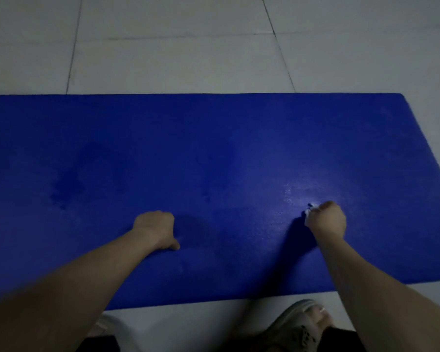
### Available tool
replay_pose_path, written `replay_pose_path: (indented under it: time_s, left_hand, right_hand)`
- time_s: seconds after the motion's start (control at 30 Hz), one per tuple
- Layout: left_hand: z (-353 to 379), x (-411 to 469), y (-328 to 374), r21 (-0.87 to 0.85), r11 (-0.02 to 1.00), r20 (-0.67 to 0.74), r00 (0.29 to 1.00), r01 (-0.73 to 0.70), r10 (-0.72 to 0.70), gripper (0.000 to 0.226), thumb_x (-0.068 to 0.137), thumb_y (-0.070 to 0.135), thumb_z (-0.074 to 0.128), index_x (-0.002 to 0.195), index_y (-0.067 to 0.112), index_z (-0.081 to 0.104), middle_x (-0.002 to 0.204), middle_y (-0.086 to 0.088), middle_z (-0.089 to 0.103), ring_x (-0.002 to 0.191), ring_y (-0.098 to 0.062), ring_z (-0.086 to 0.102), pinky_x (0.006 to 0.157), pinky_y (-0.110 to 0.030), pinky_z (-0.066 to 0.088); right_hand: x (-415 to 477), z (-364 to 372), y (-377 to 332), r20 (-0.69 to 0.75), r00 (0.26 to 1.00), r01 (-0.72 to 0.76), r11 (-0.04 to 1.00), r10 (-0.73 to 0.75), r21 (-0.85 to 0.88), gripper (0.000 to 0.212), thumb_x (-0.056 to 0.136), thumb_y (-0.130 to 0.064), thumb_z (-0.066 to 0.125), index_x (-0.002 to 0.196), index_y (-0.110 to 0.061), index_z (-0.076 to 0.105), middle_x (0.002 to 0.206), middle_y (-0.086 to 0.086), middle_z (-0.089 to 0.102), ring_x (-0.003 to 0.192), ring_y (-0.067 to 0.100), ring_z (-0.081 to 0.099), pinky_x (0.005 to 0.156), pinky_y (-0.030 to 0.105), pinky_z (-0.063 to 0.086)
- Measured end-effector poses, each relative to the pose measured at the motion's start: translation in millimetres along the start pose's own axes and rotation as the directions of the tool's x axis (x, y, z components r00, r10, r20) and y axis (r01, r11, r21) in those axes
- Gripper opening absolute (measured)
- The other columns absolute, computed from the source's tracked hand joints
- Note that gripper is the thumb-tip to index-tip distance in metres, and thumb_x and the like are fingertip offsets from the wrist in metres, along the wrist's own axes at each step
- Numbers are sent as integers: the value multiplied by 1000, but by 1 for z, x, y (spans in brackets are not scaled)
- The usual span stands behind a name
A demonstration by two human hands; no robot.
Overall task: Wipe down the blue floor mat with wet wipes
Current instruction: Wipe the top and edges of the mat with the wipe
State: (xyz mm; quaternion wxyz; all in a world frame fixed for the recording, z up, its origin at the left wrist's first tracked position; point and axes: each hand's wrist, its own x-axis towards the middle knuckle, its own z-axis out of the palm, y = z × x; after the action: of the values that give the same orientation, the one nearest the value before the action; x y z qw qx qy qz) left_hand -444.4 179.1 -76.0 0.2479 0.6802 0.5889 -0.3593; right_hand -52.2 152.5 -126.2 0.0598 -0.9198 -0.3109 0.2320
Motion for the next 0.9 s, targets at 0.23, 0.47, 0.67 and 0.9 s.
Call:
replay_pose_path:
  time_s: [0.23, 0.47, 0.67, 0.9]
  left_hand:
    - [-24, 30, -13, 128, 991, -289, 957, 46, -7, 151, 54, 77, 82, 160, 10, 0, 162, -22, 7, 150, -38, 16, 121, -48, 27]
    - [-18, 49, 4, 103, 992, -239, 970, 78, -52, 164, 56, 69, 88, 155, 2, -25, 163, -27, -21, 154, -41, -16, 126, -54, 3]
    - [-22, 59, 3, 80, 996, -209, 978, 31, -14, 168, 50, 68, 91, 156, 1, -21, 163, -29, -19, 154, -42, -12, 127, -50, 10]
    - [-24, 58, 5, 61, 998, -198, 980, 14, -1, 168, 49, 65, 93, 156, 0, -20, 162, -31, -19, 153, -45, -12, 126, -51, 15]
  right_hand:
    - [-42, 41, -59, -42, 986, 166, 985, -163, 57, 17, 93, -20, 68, 103, -11, 57, 118, 11, 61, 94, 26, 61, 73, 29, 40]
    - [-114, 99, -133, 117, 862, 491, 870, -492, 46, 22, 94, -25, 64, 111, -12, 59, 116, 8, 57, 97, 28, 63, 81, 36, 50]
    - [-110, 107, -133, 229, 689, 694, 717, -687, 62, 13, 94, -19, 64, 102, -9, 59, 108, 8, 58, 93, 26, 65, 74, 35, 54]
    - [-34, 41, -59, 31, 894, 445, 894, -446, 45, 12, 94, -27, 62, 90, -21, 52, 114, -1, 67, 92, 24, 67, 75, 40, 55]
